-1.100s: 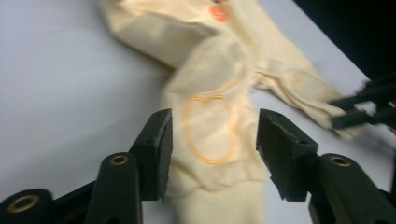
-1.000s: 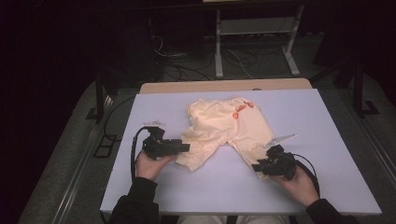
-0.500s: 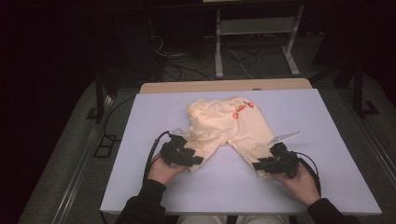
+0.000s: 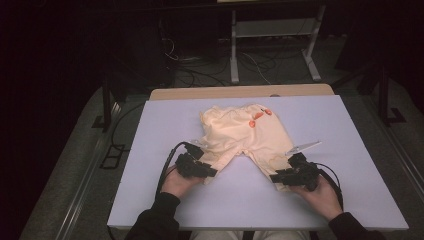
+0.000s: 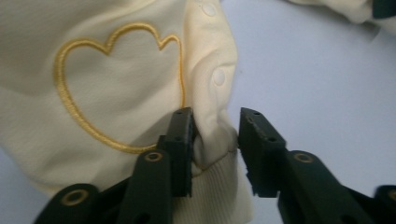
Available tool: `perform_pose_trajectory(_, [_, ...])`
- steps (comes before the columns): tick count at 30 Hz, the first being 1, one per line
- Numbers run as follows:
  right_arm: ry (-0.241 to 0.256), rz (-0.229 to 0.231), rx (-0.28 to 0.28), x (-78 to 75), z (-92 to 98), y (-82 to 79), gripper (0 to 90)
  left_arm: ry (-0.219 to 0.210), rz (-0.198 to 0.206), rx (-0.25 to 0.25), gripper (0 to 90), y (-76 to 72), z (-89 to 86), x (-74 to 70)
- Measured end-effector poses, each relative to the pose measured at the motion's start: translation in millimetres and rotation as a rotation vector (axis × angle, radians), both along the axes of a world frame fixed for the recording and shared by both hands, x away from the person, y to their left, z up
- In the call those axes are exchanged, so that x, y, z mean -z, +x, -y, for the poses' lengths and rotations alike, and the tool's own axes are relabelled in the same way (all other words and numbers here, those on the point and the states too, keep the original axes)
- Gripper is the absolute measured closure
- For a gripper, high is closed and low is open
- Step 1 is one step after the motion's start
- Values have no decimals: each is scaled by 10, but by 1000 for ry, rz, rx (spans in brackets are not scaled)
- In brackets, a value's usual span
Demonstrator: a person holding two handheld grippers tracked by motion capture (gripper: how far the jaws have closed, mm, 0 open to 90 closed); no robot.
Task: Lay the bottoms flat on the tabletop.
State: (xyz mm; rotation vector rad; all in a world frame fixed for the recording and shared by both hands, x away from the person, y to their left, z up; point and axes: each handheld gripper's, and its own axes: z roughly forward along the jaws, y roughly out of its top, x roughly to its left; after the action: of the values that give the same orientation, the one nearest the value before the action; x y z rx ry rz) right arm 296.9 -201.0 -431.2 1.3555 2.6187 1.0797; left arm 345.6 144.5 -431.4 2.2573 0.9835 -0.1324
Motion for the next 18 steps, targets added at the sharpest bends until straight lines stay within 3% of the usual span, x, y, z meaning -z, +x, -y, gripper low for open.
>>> perform_pose_trajectory(3, [-1, -1, -1, 0, -3, 1, 698, -42, -52, -15, 751, 50, -43, 5])
perform_pose_trajectory(6, [13, -1, 0, -14, 5, -1, 700, -52, -65, -6, 763, 31, -19, -48])
perform_pose_trajectory(12, [43, 0, -12, -58, -6, -13, 699, -149, -100, 51, 762, -84, 147, -178])
perform_pose_trajectory(18, [43, 1, -40, -71, -72, -34, 699, -108, -116, 119, 760, -174, 406, -111])
